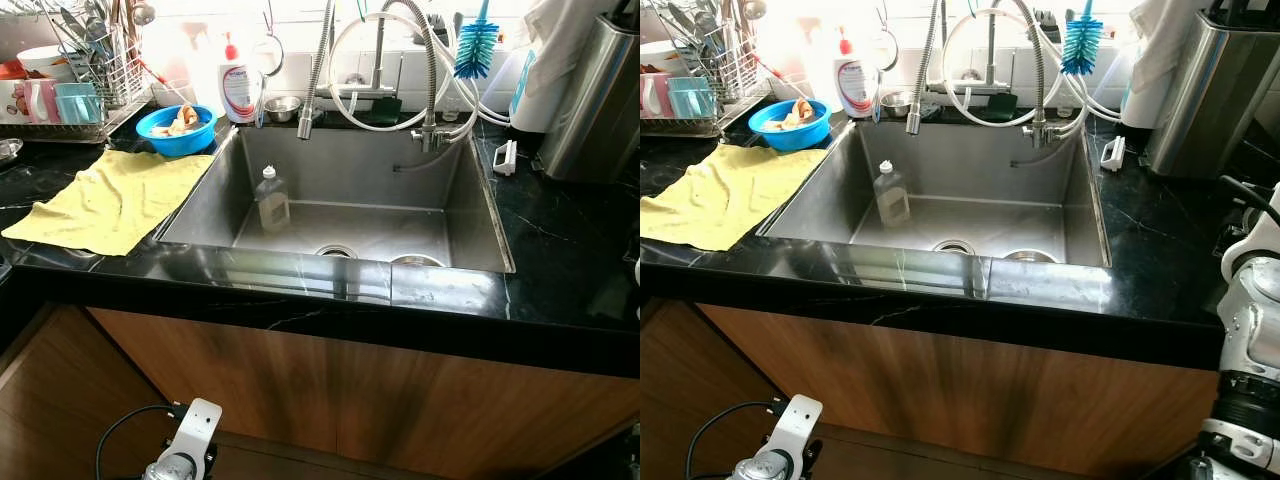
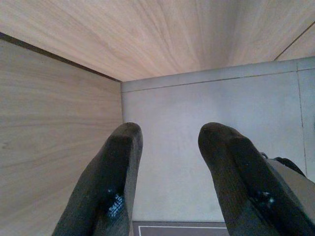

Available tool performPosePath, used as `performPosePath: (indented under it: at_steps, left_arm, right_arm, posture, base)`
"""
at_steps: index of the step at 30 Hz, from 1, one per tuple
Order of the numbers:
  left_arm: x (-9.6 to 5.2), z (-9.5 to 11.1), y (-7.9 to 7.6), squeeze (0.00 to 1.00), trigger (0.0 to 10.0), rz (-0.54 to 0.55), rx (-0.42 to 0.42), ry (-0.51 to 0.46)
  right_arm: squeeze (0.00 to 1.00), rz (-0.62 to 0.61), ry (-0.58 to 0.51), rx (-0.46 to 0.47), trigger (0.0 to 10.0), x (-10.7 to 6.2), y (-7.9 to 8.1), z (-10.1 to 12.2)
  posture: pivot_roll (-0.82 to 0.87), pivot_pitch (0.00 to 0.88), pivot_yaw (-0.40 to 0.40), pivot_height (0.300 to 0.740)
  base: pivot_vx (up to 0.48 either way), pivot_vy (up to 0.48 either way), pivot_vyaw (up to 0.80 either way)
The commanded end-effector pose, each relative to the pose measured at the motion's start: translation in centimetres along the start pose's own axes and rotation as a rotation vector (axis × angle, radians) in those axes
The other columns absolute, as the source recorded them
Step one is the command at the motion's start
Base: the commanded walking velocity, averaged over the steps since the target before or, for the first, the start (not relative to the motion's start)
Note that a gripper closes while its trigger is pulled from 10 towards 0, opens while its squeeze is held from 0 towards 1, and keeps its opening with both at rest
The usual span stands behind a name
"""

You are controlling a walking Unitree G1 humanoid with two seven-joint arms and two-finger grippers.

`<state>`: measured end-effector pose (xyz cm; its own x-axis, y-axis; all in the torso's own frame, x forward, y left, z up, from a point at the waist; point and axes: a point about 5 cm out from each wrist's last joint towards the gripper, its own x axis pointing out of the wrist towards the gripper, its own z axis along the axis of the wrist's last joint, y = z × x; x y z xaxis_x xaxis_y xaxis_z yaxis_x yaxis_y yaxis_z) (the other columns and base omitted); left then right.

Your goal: Kitchen organization

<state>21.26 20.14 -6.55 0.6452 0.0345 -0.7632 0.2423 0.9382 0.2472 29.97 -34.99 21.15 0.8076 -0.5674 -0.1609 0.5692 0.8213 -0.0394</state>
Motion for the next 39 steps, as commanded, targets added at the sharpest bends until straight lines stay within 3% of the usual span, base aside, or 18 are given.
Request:
performPosePath:
  at_steps: [1,23,39]
  left_arm:
    - [0.0,-0.2,0.1,0.00,10.0,-0.002,0.001,0.009]
    - [0.0,-0.2,0.2,0.00,10.0,-0.009,0.021,0.009]
    - [0.0,-0.2,0.1,0.00,10.0,-0.015,0.034,0.011]
  right_arm:
    - [0.00,0.011,0.004,0.014,10.0,0.2,-0.2,0.5]
    - [0.00,0.046,0.059,0.063,10.0,0.6,-0.3,-0.3]
    - [0.00,0.130,0.102,0.109,10.0,0.6,1.2,-1.3]
  posture:
    - [-0.15,0.000,0.067,0.740]
    - [-0.14,0.000,0.075,0.740]
    - [-0.14,0.000,0.076,0.740]
  base:
    - [0.000,0.000,0.00]
    - [0.000,0.000,0.00]
    - [0.000,0.000,0.00]
